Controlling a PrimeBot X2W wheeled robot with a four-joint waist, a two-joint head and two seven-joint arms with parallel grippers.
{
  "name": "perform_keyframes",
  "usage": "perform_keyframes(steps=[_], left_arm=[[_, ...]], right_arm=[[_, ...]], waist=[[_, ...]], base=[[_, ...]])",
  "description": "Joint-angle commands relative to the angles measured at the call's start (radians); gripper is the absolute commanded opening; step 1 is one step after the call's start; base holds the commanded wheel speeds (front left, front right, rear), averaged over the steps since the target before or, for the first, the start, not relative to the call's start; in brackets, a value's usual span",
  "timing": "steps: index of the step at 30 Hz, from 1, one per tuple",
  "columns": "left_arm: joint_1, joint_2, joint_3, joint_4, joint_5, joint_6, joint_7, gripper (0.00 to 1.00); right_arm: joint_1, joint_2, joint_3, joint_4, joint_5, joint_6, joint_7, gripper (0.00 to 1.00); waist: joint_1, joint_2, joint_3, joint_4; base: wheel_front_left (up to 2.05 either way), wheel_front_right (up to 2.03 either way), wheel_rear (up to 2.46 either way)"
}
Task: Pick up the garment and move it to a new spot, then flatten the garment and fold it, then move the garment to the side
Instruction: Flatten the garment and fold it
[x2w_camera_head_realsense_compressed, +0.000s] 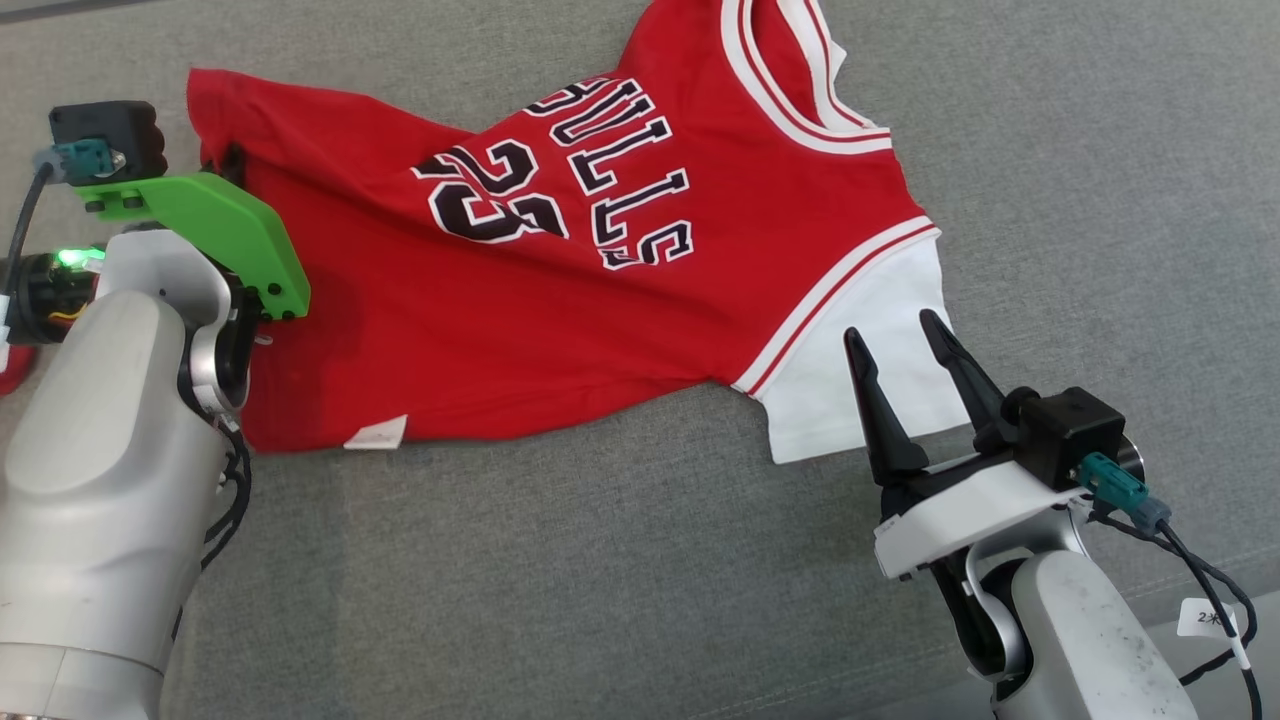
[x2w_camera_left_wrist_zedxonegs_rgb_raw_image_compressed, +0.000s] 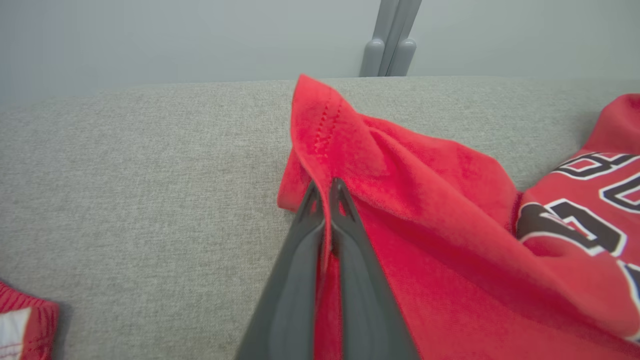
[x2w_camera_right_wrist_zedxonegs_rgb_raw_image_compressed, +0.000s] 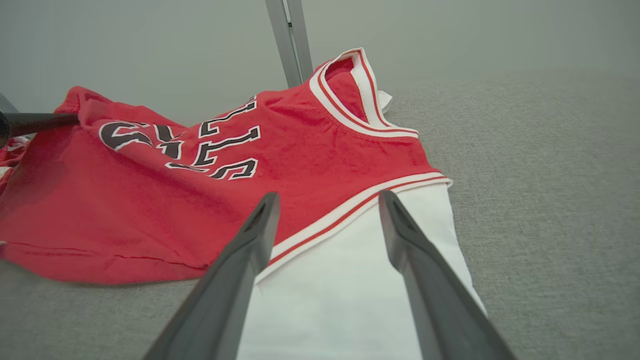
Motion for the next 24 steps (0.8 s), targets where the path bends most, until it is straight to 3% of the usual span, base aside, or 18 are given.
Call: perform_keyframes(steps=[1, 4, 5, 6, 7, 15, 21, 24], left_arm=[[-0.025, 0.01, -0.003, 0.022, 0.014, -0.008, -0.019, 0.0], [-0.045, -0.003, -0.014, 0.073, 0.021, -0.016, -0.052, 0.0], [-0.048, -0.01, -0.016, 0.088, 0.021, -0.017, -0.059, 0.15], [-0.05, -0.02, -0.017, 0.104, 0.018, -0.023, -0.072, 0.73], [-0.048, -0.027, -0.019, 0.117, 0.015, -0.027, -0.081, 1.0], [0.03, -0.083, -0.015, 0.171, -0.012, -0.079, -0.232, 1.0], [0.141, -0.112, -0.016, 0.14, -0.014, -0.123, -0.399, 1.0], [0.204, -0.113, -0.004, 0.096, -0.01, -0.121, -0.434, 1.0]], right_arm=[[-0.011, -0.004, 0.002, 0.002, 0.003, -0.002, -0.007, 1.0], [-0.015, -0.004, 0.005, 0.008, 0.002, -0.002, -0.004, 1.0], [-0.016, -0.004, 0.005, 0.011, 0.001, -0.002, -0.002, 1.0], [-0.015, -0.004, 0.004, 0.014, 0.0, -0.002, -0.001, 1.0], [-0.013, -0.004, 0.002, 0.015, 0.0, -0.002, 0.001, 1.0], [0.032, -0.024, -0.054, 0.008, -0.018, -0.002, 0.017, 1.0], [0.069, -0.036, -0.106, -0.015, -0.029, -0.002, 0.043, 1.0], [0.08, -0.042, -0.119, -0.027, -0.036, -0.002, 0.062, 1.0]], waist=[[0.0, 0.0, 0.003, -0.008], [0.0, 0.0, -0.003, -0.012], [0.0, 0.0, -0.007, -0.012], [0.0, 0.0, -0.013, -0.01], [0.0, 0.0, -0.019, -0.008], [0.0, 0.0, -0.12, 0.062], [0.0, 0.0, -0.218, 0.124], [0.0, 0.0, -0.253, 0.149]], base=[[0.0, 0.0, 0.0], [0.0, 0.0, 0.0], [0.0, 0.0, 0.0], [0.0, 0.0, 0.0], [0.0, 0.0, 0.0], [0.0, 0.0, 0.0], [0.0, 0.0, 0.0], [0.0, 0.0, 0.0]])
